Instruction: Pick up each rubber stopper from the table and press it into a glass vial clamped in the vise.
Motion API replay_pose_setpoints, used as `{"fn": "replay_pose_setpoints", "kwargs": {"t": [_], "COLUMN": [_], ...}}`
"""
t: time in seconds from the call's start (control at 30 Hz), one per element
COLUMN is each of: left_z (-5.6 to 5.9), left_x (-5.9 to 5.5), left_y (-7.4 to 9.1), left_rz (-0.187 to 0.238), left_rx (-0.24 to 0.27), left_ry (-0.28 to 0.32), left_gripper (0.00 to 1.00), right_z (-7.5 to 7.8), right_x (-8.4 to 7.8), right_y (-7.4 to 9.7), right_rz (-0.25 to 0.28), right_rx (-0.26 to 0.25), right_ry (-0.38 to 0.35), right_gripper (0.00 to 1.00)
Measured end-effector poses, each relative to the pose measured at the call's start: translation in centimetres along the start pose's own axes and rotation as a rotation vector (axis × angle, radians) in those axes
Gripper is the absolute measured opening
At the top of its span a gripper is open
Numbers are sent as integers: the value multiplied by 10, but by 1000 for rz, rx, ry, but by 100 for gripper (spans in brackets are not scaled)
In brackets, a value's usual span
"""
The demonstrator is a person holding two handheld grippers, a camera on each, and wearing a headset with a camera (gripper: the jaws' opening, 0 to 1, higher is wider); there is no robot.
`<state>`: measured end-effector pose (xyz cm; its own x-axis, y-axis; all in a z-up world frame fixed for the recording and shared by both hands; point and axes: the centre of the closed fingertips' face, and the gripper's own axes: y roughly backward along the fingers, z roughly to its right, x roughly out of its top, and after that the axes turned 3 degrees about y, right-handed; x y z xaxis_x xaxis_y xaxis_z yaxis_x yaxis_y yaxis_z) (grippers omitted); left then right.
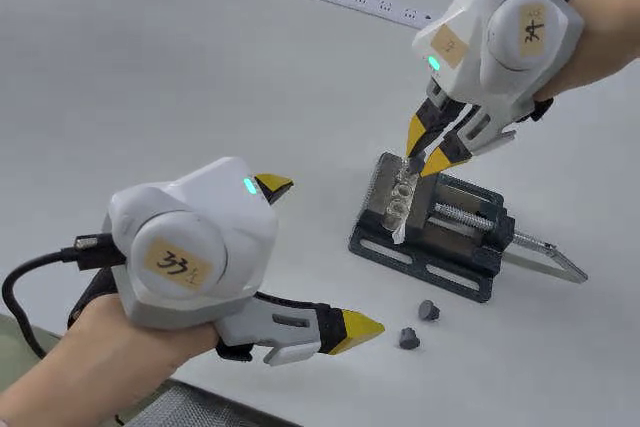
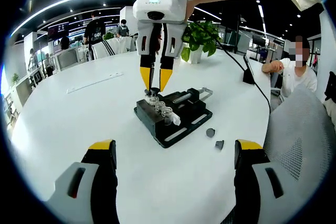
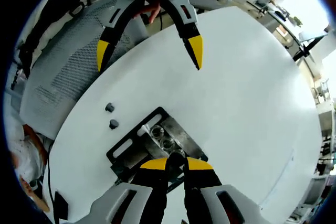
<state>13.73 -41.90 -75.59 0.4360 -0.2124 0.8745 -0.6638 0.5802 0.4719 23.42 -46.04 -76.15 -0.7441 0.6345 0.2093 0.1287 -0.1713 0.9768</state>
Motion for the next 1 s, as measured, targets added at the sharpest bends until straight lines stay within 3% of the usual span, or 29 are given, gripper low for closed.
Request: {"fn": "replay_pose_setpoints", "kwargs": {"t": [1.0], "left_z": [-4], "left_x": [-10], "left_y": [-3], "left_rz": [-10], "left_rx": [1], "left_ry": [29], "left_gripper": [91], "right_z": [1], "right_x": [-3], "right_y": [-10], "right_rz": [-39], "right_rx": [81], "right_ry": [-21], "right_gripper": [6]}}
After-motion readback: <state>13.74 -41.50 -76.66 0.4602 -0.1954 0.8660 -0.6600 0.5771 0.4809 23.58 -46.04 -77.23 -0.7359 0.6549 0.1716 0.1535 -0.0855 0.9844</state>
